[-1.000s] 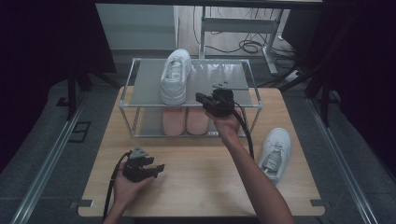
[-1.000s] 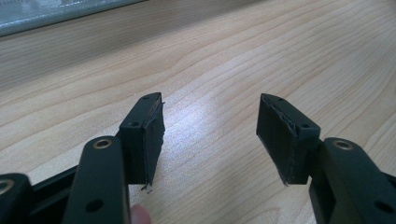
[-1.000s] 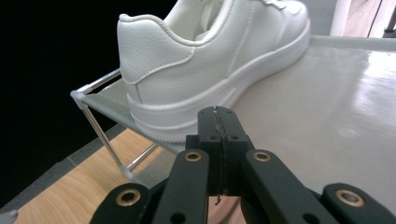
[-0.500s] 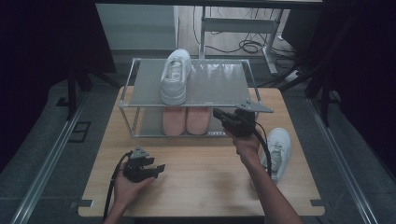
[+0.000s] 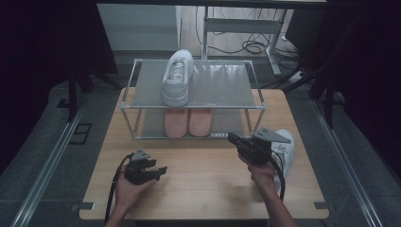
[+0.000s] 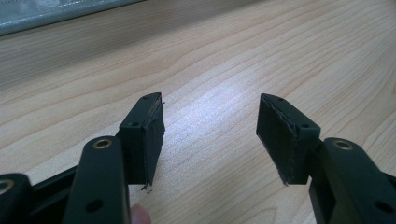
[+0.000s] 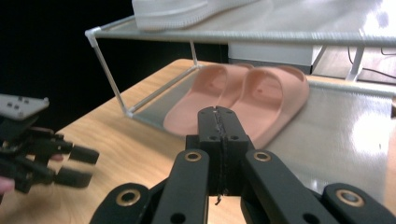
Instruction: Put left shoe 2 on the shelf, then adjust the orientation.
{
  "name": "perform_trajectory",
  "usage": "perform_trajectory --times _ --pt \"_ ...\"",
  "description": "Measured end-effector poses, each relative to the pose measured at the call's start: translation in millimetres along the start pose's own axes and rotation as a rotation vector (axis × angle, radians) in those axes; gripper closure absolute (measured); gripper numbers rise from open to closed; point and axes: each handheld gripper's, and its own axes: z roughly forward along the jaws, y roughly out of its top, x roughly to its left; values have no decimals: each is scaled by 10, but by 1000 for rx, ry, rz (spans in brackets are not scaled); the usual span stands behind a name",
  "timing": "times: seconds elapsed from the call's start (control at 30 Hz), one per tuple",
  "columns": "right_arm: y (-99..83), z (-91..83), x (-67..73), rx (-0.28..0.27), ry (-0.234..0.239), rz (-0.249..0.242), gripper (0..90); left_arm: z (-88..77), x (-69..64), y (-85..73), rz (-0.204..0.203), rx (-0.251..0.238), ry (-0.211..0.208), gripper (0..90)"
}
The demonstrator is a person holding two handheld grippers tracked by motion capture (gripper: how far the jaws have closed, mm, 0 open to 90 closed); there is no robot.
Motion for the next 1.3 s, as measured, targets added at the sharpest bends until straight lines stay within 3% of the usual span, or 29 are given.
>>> perform_trajectory --times 0.47,0.57,0.8,1.03,1.3 --pt "-483 -433 -68 58 -52 29 899 32 -31 -3 5 11 0 419" --pt "-546 -477 -77 76 -68 17 899 34 -30 -2 9 12 0 420" --pt "-616 -559 -94 85 -93 8 899 19 -29 -12 10 10 7 419" --pt "-649 -631 -33 98 -111 -33 899 19 -15 -22 5 9 10 419" --pt "-732 -744 -19 108 -128 -12 899 3 8 -18 3 5 12 419"
